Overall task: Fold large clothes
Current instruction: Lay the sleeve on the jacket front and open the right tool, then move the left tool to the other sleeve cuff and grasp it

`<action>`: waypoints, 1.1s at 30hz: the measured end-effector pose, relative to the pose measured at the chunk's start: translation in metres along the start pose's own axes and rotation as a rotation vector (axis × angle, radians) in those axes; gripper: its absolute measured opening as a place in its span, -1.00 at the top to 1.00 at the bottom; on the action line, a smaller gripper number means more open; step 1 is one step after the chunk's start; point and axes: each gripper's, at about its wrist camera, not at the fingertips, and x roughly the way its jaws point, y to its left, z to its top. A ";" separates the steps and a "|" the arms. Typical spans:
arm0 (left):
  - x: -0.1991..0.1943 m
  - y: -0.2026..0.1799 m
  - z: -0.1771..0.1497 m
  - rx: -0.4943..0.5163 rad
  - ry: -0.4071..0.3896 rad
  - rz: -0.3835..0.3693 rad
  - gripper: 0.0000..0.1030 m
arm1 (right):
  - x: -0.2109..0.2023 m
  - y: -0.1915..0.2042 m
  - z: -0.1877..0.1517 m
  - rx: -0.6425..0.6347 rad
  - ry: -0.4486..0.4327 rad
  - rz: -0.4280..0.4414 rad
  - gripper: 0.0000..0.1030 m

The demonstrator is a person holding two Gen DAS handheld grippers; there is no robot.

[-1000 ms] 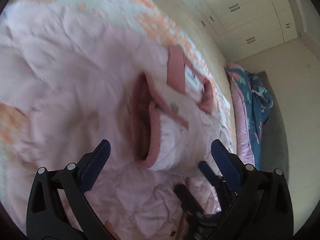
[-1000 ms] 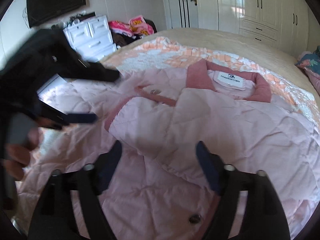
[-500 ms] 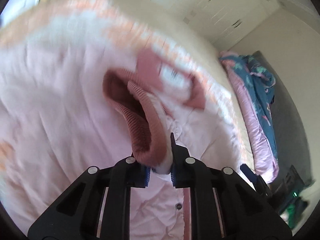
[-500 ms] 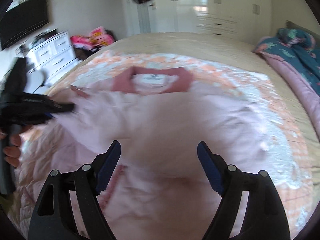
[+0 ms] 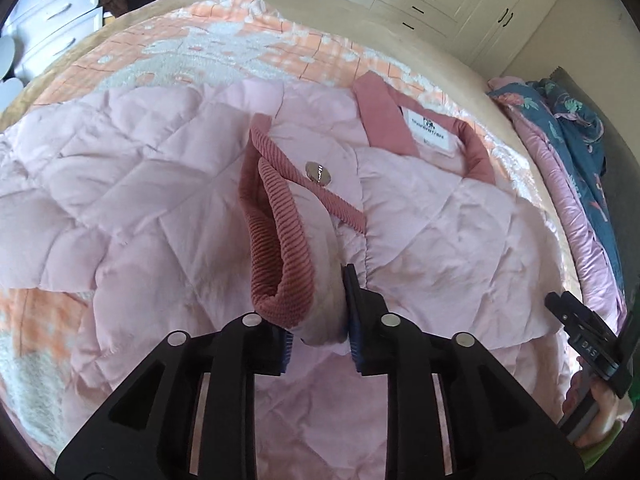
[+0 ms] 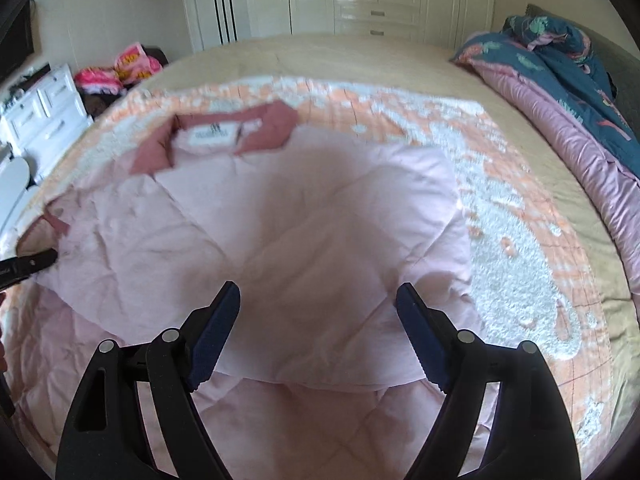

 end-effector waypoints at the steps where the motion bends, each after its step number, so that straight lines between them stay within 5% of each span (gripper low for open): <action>1: 0.001 -0.002 0.000 0.004 0.003 -0.005 0.67 | 0.007 -0.001 -0.002 -0.006 0.021 -0.019 -0.54; 9: -0.003 -0.004 0.001 0.035 0.013 0.032 -0.10 | 0.018 -0.017 -0.006 0.038 0.066 -0.060 -0.60; 21: -0.060 0.001 0.002 0.042 -0.073 0.059 -0.81 | -0.066 0.023 -0.001 -0.028 -0.124 -0.053 -0.89; 33: -0.107 0.031 -0.009 0.005 -0.123 0.083 -0.82 | -0.119 0.094 0.001 -0.151 -0.215 -0.014 -0.91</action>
